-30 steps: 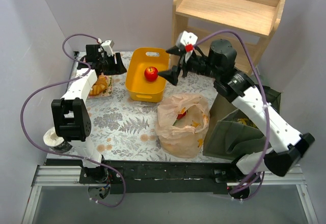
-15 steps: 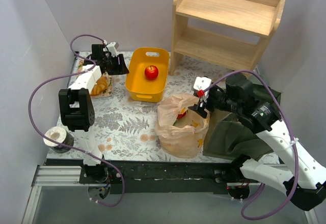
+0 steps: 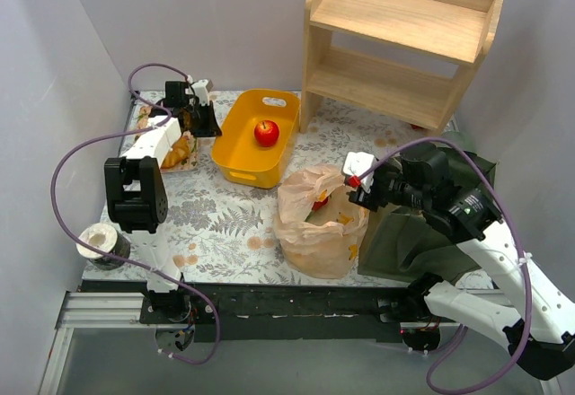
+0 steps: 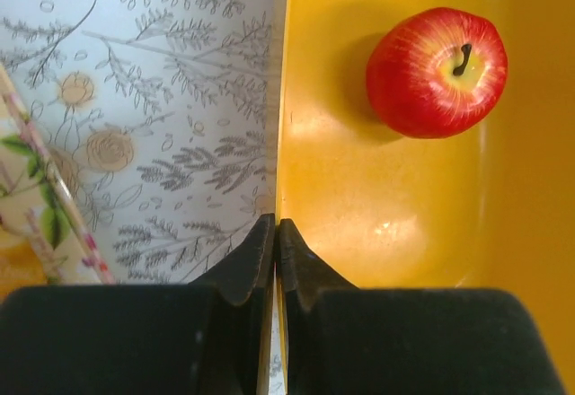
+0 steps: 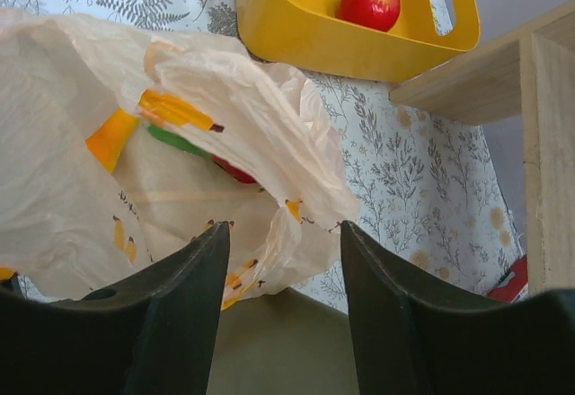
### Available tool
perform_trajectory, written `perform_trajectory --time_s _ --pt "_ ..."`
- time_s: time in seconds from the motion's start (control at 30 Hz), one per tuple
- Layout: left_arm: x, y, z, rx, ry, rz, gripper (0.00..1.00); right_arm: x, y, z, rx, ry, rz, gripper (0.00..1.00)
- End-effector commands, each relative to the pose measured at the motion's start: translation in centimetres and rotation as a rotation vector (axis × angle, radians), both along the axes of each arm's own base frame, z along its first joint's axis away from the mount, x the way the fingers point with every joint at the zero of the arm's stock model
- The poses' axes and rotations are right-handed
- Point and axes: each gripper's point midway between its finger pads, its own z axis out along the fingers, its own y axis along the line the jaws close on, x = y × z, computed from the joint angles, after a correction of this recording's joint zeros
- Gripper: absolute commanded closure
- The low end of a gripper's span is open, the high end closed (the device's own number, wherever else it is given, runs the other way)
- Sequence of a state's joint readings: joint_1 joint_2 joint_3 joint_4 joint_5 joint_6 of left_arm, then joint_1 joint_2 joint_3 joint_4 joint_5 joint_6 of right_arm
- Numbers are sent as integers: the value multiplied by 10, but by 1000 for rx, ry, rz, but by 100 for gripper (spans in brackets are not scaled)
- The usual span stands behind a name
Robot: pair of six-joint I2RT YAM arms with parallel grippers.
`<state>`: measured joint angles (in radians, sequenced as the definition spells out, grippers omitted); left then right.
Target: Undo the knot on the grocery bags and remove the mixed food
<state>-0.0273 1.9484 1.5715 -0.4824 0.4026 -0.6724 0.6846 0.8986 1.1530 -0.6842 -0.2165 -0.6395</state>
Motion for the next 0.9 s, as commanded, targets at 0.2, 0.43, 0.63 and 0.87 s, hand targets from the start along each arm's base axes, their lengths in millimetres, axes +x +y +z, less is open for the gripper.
perform_trajectory --time_s 0.2,0.43,0.63,0.87 --pt "-38 54 32 79 -9 191 100 -19 -7 -47 -131 -51 165 56" --pt "-42 77 34 85 -11 319 100 -8 10 -71 -171 -63 256 64" --pt "-33 74 31 27 -1 340 100 1 32 -86 -181 -63 349 66" --pt "-16 73 41 19 -24 316 51 -29 41 -117 -247 -21 520 64"
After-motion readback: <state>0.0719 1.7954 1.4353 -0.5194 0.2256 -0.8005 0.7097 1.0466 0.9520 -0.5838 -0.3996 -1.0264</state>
